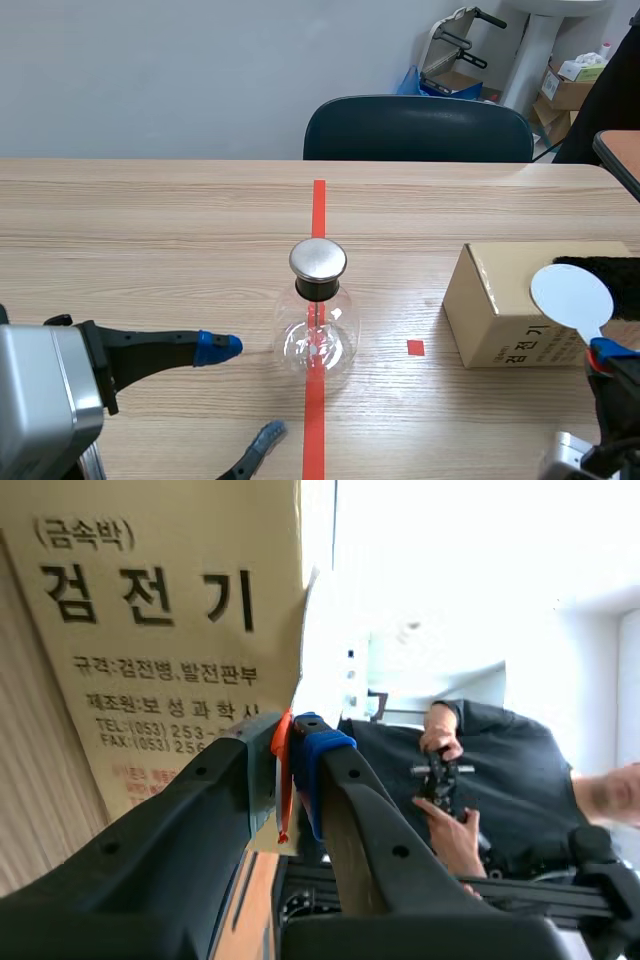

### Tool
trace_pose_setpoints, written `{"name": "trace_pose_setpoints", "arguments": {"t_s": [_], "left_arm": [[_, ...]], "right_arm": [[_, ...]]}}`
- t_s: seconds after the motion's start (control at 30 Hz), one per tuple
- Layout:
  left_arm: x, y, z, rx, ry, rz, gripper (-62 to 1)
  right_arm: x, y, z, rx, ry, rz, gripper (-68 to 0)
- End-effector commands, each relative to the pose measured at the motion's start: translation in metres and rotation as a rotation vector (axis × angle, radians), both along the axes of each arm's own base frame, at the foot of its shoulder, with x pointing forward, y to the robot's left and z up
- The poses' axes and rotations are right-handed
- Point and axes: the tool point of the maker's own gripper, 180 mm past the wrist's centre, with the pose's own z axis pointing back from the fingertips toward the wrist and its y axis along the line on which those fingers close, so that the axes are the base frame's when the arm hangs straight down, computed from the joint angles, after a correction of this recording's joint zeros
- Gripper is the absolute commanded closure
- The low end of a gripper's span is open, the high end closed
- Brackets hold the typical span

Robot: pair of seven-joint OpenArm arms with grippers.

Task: Do the electroscope experiment

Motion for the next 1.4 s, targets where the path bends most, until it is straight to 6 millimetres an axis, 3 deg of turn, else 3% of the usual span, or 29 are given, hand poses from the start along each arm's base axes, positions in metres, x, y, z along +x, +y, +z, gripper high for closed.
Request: {"name": "trace_pose_setpoints", "arguments": {"t_s": [0.0,0.1,0.17,0.33,0.4,0.47,0.57,0.63,0.7,0.8,0.87,0.93,1.03,1.1,1.13,1.27,1.37], "left_arm": [[0.0,-0.004,0.01,-0.039,-0.013,-0.003,-37.7],[0.0,-0.004,0.01,-0.039,-0.013,-0.003,-37.7],[0.0,-0.004,0.01,-0.039,-0.013,-0.003,-37.7],[0.0,-0.004,0.01,-0.038,-0.013,-0.003,-37.7],[0.0,-0.004,0.01,-0.038,-0.013,-0.003,-37.7],[0.0,-0.004,0.01,-0.038,-0.013,-0.003,-37.7],[0.0,-0.004,0.01,-0.038,-0.013,-0.003,-37.7],[0.0,-0.004,0.01,-0.038,-0.013,-0.003,-37.7],[0.0,-0.004,0.01,-0.038,-0.013,-0.003,-37.7],[0.0,-0.004,0.009,-0.036,-0.011,-0.002,-37.7],[0.0,-0.004,0.009,-0.036,-0.011,-0.002,-37.7],[0.0,-0.004,0.009,-0.036,-0.011,-0.002,-37.7],[0.0,-0.004,0.009,-0.036,-0.011,-0.002,-37.7],[0.0,-0.004,0.009,-0.036,-0.011,-0.002,-37.7],[0.0,-0.004,0.009,-0.036,-0.011,-0.002,-37.7],[0.0,-0.004,0.009,-0.035,-0.011,-0.002,-37.7],[0.0,-0.004,0.009,-0.035,-0.011,-0.002,-37.7]], "right_arm": [[0.003,-0.022,0.012,-0.042,-0.057,-0.101,-1.0],[0.002,-0.055,0.014,-0.053,-0.066,-0.281,-1.0],[0.001,-0.058,0.015,-0.063,-0.065,-0.286,-1.0],[0.0,-0.008,0.011,-0.052,-0.047,0.003,-1.0],[-0.001,-0.003,0.01,-0.048,-0.047,0.03,-1.0],[0.001,-0.016,0.013,-0.048,-0.057,-0.045,-1.0],[0.002,-0.05,0.015,-0.057,-0.069,-0.242,-1.0],[0.001,-0.058,0.016,-0.064,-0.071,-0.281,-1.0],[0.002,-0.046,0.015,-0.064,-0.065,-0.212,-1.0],[0.001,-0.013,0.012,-0.054,-0.053,-0.024,-1.0],[-0.001,-0.003,0.011,-0.05,-0.052,0.027,-1.0],[0.001,-0.013,0.013,-0.046,-0.059,-0.031,-1.0],[0.002,-0.051,0.016,-0.055,-0.072,-0.246,-1.0],[0.001,-0.059,0.016,-0.064,-0.072,-0.287,-1.0],[0.001,-0.056,0.016,-0.066,-0.071,-0.268,-1.0],[0.001,-0.015,0.012,-0.055,-0.055,-0.034,-1.0],[0.001,-0.015,0.013,-0.046,-0.058,-0.043,-1.0]]}}
